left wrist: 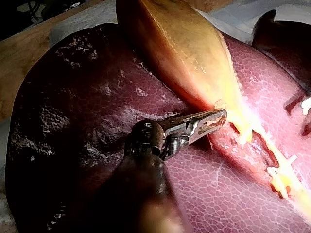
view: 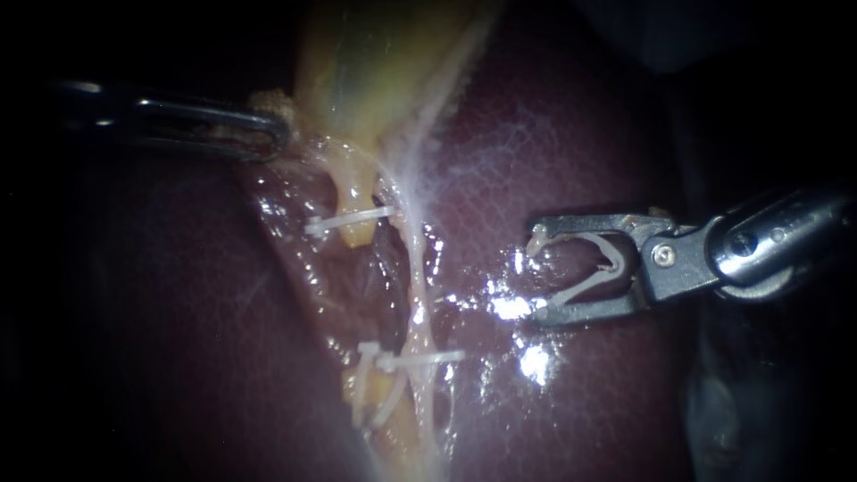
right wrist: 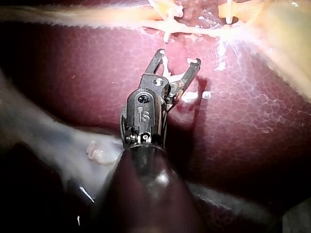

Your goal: Clipping second clip right tube

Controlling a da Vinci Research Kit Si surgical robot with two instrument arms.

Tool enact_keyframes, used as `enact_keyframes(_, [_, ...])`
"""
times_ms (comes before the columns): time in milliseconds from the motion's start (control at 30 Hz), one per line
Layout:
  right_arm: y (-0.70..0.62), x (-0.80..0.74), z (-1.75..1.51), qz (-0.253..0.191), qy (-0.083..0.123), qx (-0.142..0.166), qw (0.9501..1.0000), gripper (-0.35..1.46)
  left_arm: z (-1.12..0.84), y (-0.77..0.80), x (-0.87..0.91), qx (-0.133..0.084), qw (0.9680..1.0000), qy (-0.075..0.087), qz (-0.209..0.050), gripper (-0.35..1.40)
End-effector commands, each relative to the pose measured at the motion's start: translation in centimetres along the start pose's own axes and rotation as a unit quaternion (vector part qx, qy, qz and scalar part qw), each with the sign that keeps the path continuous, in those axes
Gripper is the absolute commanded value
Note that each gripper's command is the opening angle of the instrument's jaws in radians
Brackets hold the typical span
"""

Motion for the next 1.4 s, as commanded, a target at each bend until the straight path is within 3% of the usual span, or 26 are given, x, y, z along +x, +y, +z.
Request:
enact_keyframes(33, [0.0, 0.01, 0.01, -0.001, 0.0, 0.001, 1.0, 0.5, 0.0, 0.0, 0.01, -0.003, 1.0, -0.001, 0.0, -0.35])
enact_keyframes(333, [-0.05, 0.01, 0.18, 0.058, 0.009, 0.019, 0.9981, 0.49, 0.05, 0.01, 0.05, -0.005, 1.0, -0.002, 0.0, -0.35])
enact_keyframes(667, [-0.2, -0.13, 0.62, 0.144, 0.017, 0.051, 0.9881, 0.49, 0.07, 0.01, 0.07, -0.003, 1.0, -0.002, 0.0, -0.35])
enact_keyframes(1000, [-0.22, -0.46, 1.03, 0.219, 0.03, 0.082, 0.9718, 0.49, 0.08, 0.0, 0.08, -0.003, 1.0, -0.001, 0.001, -0.35])
enact_keyframes(1200, [-0.22, -0.58, 1.23, 0.25, 0.038, 0.096, 0.9628, 0.49, 0.09, 0.01, 0.09, -0.003, 1.0, -0.001, 0.001, -0.35])
enact_keyframes(1400, [-0.22, -0.62, 1.39, 0.288, 0.068, 0.12, 0.9476, 0.49, 0.09, 0.01, 0.09, -0.003, 1.0, -0.001, 0.001, -0.35])
